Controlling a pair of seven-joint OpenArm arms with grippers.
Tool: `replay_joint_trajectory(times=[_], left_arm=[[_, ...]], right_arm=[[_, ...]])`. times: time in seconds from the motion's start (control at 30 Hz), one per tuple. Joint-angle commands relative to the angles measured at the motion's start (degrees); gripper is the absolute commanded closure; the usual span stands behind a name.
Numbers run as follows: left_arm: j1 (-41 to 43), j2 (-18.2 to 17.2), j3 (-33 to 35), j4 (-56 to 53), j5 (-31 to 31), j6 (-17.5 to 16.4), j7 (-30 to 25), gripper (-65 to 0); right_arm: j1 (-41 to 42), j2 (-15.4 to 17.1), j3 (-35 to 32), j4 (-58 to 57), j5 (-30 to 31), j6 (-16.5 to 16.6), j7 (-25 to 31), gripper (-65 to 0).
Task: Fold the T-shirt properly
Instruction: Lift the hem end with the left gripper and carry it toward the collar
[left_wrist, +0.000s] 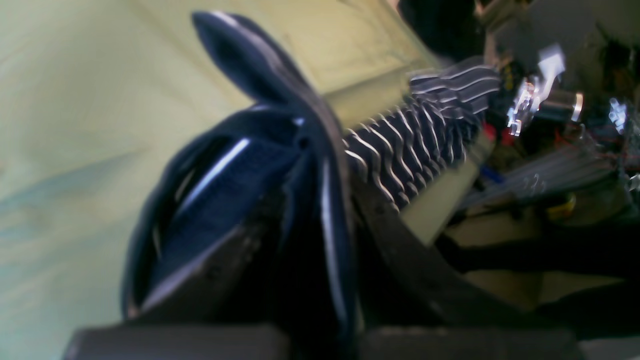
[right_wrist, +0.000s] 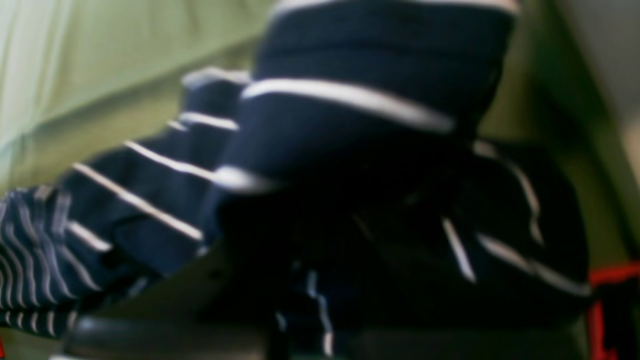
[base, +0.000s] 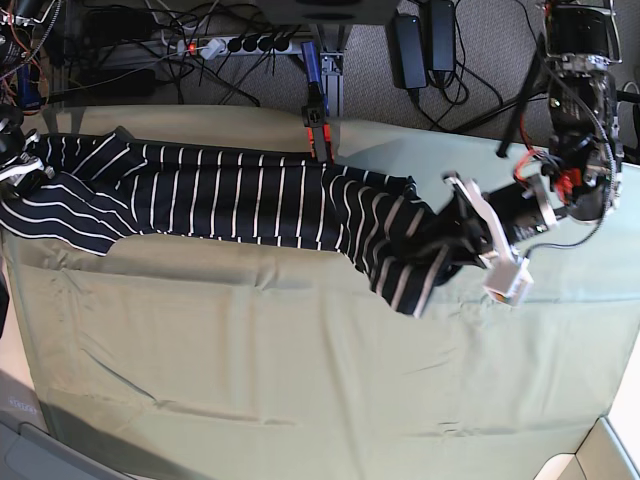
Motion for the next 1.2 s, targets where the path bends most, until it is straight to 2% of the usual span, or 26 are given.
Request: replay_joint_trajectory(times=[0.0, 0.27, 0.37, 0.47, 0.63, 0.77, 0.87, 1.1, 1.13, 1.17], left_arm=[[-0.3, 0.6, 1.5, 2.5, -0.3, -0.6, -2.4, 0.0], [-0.2, 10.5, 14.6, 4.1, 9.2, -0.6, -5.2, 0.0], [-0.3, 14.4, 19.8, 2.6, 15.0, -0.6, -7.9, 0.0], [-1.9, 18.1, 24.0, -2.3, 21.9, -0.6, -11.4, 0.0], [-7.5, 22.9, 28.0, -13.3, 27.0, -0.6, -12.9, 0.0], [-10.5, 25.5, 28.7, -19.6, 32.7, -0.6, -13.2, 0.0], [-10.7, 26.1, 29.0, -21.4, 36.8, -0.6, -16.5, 0.0], [-10.9, 27.8, 31.8, -22.2, 37.2, -0.6, -17.2, 0.0], [-10.9, 27.9, 32.5, -22.2, 37.2, -0.6, -17.6, -2.1], [-10.9, 27.9, 33.1, -22.2, 37.3, -0.6, -18.0, -9.8]], right_arm=[[0.4, 1.4, 0.5, 1.6, 1.0, -1.6, 1.2, 0.0], [0.5, 1.4, 0.4, 3.3, 1.1, -1.7, -0.1, 0.0], [0.5, 1.4, 0.4, 3.3, 1.0, -1.6, -0.1, 0.0], [0.5, 1.4, 0.4, 3.3, 0.9, -1.7, -0.3, 0.0], [0.5, 1.4, 0.4, 3.3, 0.9, -1.7, -0.3, 0.0], [0.5, 1.5, 0.4, 3.3, 0.9, -1.7, -0.3, 0.0], [0.5, 1.5, 0.4, 3.3, 0.9, -1.7, -0.3, 0.0], [0.5, 1.4, 0.4, 3.3, 1.3, -1.7, -0.3, 0.0], [0.5, 1.4, 0.4, 3.3, 1.3, -1.7, -0.3, 0.0], [0.5, 1.4, 0.4, 3.3, 1.3, -1.7, -0.3, 0.0]])
